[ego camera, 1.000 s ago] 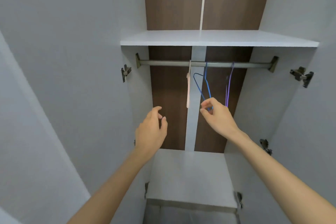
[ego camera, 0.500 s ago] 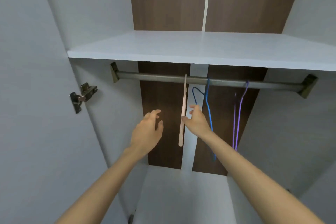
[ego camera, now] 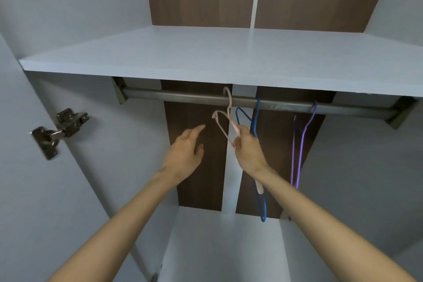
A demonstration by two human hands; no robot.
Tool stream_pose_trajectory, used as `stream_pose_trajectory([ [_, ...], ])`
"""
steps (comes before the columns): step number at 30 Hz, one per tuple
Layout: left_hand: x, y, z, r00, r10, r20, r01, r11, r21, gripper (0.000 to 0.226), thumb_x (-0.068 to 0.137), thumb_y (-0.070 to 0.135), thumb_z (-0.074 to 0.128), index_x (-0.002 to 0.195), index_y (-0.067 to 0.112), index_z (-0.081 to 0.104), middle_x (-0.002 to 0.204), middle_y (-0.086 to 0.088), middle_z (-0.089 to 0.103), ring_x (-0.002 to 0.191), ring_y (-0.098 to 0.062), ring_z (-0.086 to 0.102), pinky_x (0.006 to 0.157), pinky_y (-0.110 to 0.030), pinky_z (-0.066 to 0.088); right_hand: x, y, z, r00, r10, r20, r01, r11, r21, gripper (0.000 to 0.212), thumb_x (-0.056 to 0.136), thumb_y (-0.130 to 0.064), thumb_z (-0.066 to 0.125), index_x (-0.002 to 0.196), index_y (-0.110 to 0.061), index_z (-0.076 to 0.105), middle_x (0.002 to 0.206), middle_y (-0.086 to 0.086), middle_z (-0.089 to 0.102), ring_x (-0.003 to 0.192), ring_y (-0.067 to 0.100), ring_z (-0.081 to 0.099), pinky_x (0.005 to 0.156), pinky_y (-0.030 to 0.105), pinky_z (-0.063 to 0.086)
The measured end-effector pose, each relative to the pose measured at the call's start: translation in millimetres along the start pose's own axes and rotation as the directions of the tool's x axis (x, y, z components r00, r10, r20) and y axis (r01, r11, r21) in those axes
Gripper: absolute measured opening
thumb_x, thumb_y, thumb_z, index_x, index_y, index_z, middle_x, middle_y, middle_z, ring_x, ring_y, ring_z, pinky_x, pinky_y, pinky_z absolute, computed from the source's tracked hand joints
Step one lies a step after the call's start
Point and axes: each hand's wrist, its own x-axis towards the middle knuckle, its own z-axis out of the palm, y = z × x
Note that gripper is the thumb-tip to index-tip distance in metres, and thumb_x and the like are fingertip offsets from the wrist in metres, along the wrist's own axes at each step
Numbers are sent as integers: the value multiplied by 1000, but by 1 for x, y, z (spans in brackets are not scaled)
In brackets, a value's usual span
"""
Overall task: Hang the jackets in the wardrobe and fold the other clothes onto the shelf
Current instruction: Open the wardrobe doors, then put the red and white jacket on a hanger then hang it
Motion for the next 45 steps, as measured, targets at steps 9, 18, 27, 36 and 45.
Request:
stream_pose_trajectory([
  [9, 15, 27, 1, 994, 106, -8, -106, 994, -11, 64, 97, 27, 54, 152, 24, 23, 156, -1, 28, 145, -22, 22, 114, -40, 27, -38, -16, -62, 1000, 20, 21, -21, 995, 97, 26, 102, -14, 42, 124, -17, 54, 71, -1, 59, 41, -4, 49, 39, 9, 34],
  [18, -70, 42, -21, 981, 174, 91, -173, 985, -17, 34, 98, 21, 53, 132, 21, 51, 127, 0, 62, 126, -19, 52, 116, -43, 27, -147, -40, -81, 978, 47, 201, -93, 970, 225, 19, 99, -17, 51, 114, -14, 62, 55, -7, 53, 37, 2, 42, 39, 8, 30],
  [27, -230, 45, -86, 906, 323, 274, -255, 933, -255, 18, 102, 18, 44, 111, 11, 58, 101, -5, 65, 92, -21, 61, 83, -38, 49, -313, -64, -51, 989, 129, 70, -136, 985, 102, 15, 96, -15, 55, 96, -27, 63, 73, -9, 66, 69, 10, 59, 70, 22, 44],
  [36, -365, 67, -97, 805, 515, 295, -398, 837, -377, 9, 99, 26, 51, 104, 24, 58, 100, 15, 62, 91, -9, 60, 76, -36, 50, -470, -104, -39, 965, 261, -31, -261, 965, -11, 5, 95, -24, 58, 95, -22, 63, 75, -13, 62, 56, -5, 50, 57, 13, 36],
  [45, -447, 127, -85, 732, 591, 339, -413, 780, -470, 4, 95, 27, 59, 93, 30, 58, 91, 15, 65, 88, -5, 62, 72, -33, 52, -618, -80, -92, 867, 485, -115, -482, 874, 60, 5, 97, -19, 53, 95, -19, 58, 80, -11, 62, 57, -11, 50, 60, 7, 38],
])
